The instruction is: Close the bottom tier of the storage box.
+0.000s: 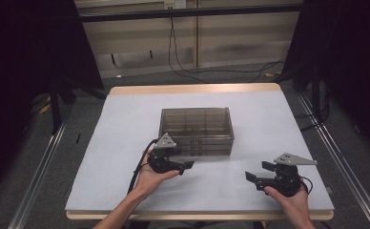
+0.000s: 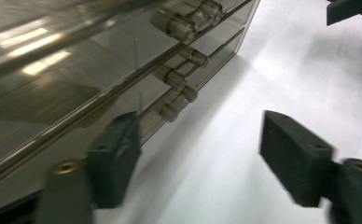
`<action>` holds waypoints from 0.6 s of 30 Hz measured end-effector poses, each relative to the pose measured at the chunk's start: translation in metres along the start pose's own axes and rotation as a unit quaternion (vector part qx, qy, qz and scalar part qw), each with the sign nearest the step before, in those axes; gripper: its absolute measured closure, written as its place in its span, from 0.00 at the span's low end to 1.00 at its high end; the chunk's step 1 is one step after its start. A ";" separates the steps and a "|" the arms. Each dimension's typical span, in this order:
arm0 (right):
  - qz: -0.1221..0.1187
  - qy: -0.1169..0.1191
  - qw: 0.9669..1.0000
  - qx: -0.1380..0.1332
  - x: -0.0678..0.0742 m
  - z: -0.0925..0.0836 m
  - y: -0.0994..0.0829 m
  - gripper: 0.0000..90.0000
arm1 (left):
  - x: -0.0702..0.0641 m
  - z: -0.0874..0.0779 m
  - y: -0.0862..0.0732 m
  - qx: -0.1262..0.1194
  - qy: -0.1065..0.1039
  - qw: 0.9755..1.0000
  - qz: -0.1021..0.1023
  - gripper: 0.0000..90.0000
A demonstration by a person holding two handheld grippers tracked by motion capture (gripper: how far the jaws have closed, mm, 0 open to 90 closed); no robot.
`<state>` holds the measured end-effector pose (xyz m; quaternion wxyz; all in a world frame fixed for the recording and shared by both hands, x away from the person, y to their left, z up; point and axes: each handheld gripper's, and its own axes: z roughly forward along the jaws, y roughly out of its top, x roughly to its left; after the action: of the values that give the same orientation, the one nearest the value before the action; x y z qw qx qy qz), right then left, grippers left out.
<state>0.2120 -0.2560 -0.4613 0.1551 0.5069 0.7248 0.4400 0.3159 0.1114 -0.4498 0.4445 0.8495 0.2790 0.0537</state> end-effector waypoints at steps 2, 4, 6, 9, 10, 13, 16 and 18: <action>0.001 -0.001 1.000 0.000 0.000 0.000 0.000 0.21 | 0.001 -0.009 -0.002 -0.002 0.008 1.000 0.000 0.22; 0.002 -0.002 1.000 -0.001 0.000 -0.001 0.000 0.21 | 0.002 -0.017 -0.004 -0.007 0.015 1.000 0.004 0.18; 0.001 -0.002 1.000 -0.001 -0.001 0.000 0.000 0.21 | 0.004 -0.024 -0.007 -0.014 0.020 1.000 0.001 0.15; 0.001 -0.003 1.000 -0.001 0.000 0.000 0.000 0.21 | 0.007 -0.033 -0.010 -0.016 0.028 0.999 0.000 0.13; 0.002 -0.004 1.000 0.000 0.000 0.000 0.000 0.21 | 0.007 -0.035 -0.012 -0.014 0.030 0.999 0.002 0.12; 0.002 -0.004 1.000 -0.001 -0.001 0.000 0.000 0.21 | 0.009 -0.044 -0.017 -0.011 0.035 0.999 0.007 0.09; 0.003 -0.005 1.000 -0.002 -0.001 -0.001 0.000 0.21 | 0.010 -0.051 -0.024 -0.012 0.046 0.999 0.003 0.07; 0.002 -0.008 1.000 -0.001 -0.001 -0.001 0.000 0.21 | 0.011 -0.057 -0.029 -0.020 0.051 0.998 -0.001 0.07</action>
<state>0.2118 -0.2572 -0.4610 0.1607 0.5119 0.7221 0.4366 0.2936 0.1712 -0.4400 0.4467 0.8361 0.3016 0.1023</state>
